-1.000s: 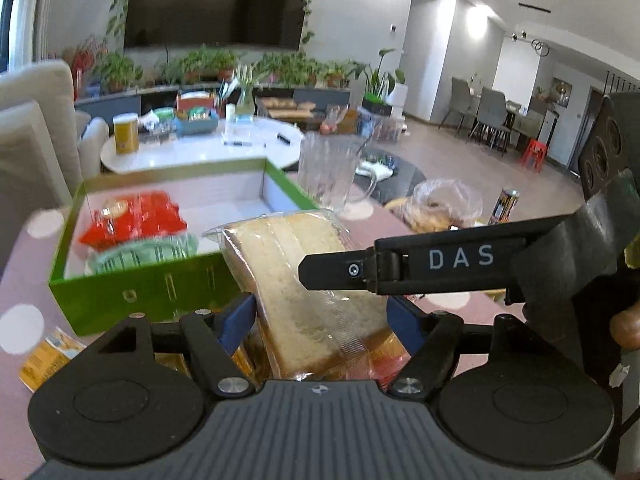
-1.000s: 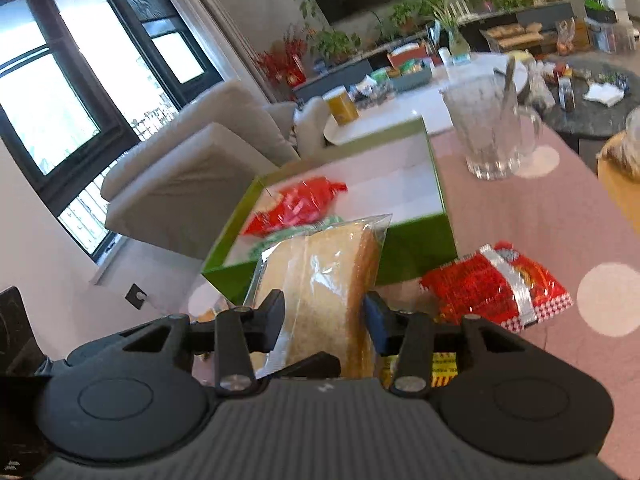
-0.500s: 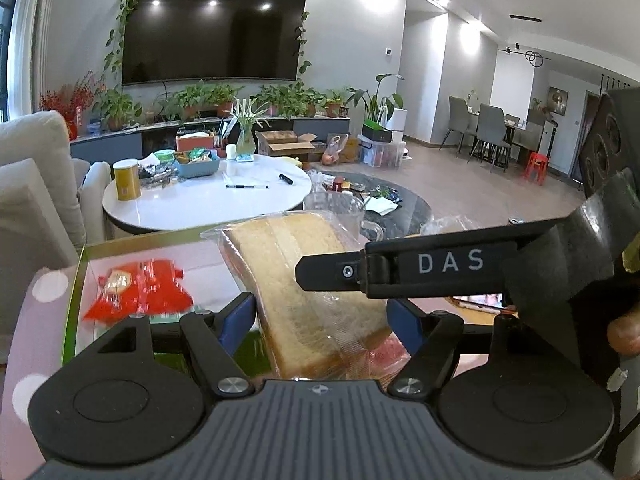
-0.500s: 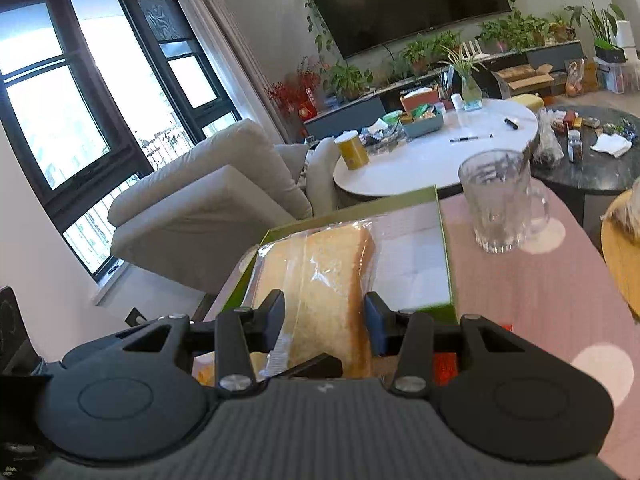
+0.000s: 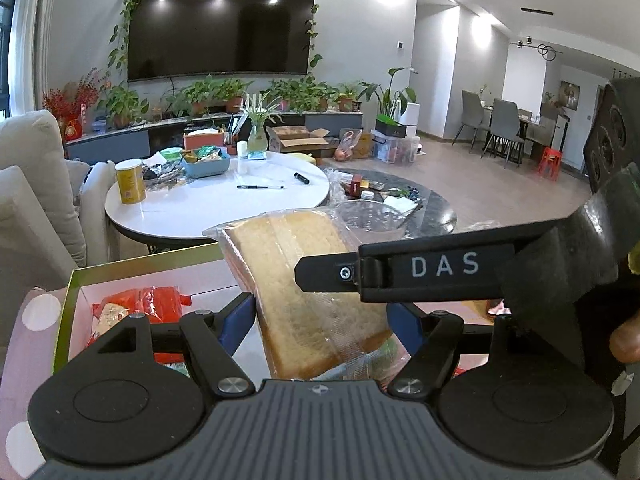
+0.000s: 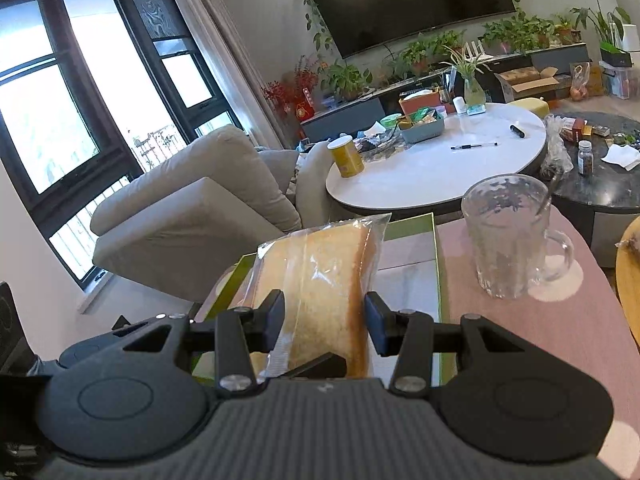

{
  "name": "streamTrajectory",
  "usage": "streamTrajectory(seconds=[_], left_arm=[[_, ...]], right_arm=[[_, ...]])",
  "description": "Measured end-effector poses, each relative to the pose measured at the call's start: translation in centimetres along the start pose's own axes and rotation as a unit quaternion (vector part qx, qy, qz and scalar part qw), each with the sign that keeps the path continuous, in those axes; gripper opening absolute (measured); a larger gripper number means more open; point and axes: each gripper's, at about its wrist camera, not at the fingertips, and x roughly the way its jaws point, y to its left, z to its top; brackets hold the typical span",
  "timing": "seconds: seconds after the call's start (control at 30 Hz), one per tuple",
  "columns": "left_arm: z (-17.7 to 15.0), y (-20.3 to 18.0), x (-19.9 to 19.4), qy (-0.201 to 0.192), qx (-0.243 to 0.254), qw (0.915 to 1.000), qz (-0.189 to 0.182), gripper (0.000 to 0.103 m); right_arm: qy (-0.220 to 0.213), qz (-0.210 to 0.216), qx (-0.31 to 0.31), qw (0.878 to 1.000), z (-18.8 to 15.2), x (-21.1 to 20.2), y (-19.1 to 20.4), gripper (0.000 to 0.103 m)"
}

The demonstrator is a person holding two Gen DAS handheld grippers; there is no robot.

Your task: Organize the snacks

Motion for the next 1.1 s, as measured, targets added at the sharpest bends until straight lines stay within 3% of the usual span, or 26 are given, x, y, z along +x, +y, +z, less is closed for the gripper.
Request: streamTrajectory(seconds=[0.5, 0.6, 0.8, 1.1], left_arm=[[-0.6, 2.1, 5.0, 0.034, -0.015, 0.9993, 0.002, 0.070], [-1.1, 2.8, 5.7, 0.048, -0.027, 0.9983, 0.021, 0.070], [-1.6, 3.2, 4.4, 0.048, -0.041, 0.9977, 0.024, 0.072], [-2.8, 2.1, 0.4, 0.028, -0.039, 0.9980, 0.040, 0.085]], right_arm=[[0.022, -0.007, 0.008, 1.000, -0.2, 3.7, -1.9, 0.043], [0.010, -0.024, 0.015, 1.000, -0.5, 3.8, -2.3, 0.043], [-0.003, -0.022, 0.002, 1.000, -1.0, 1.6, -2.2, 0.043], [-0.035, -0.034, -0.062, 0.997, -2.6, -3.7, 0.1, 0.044]])
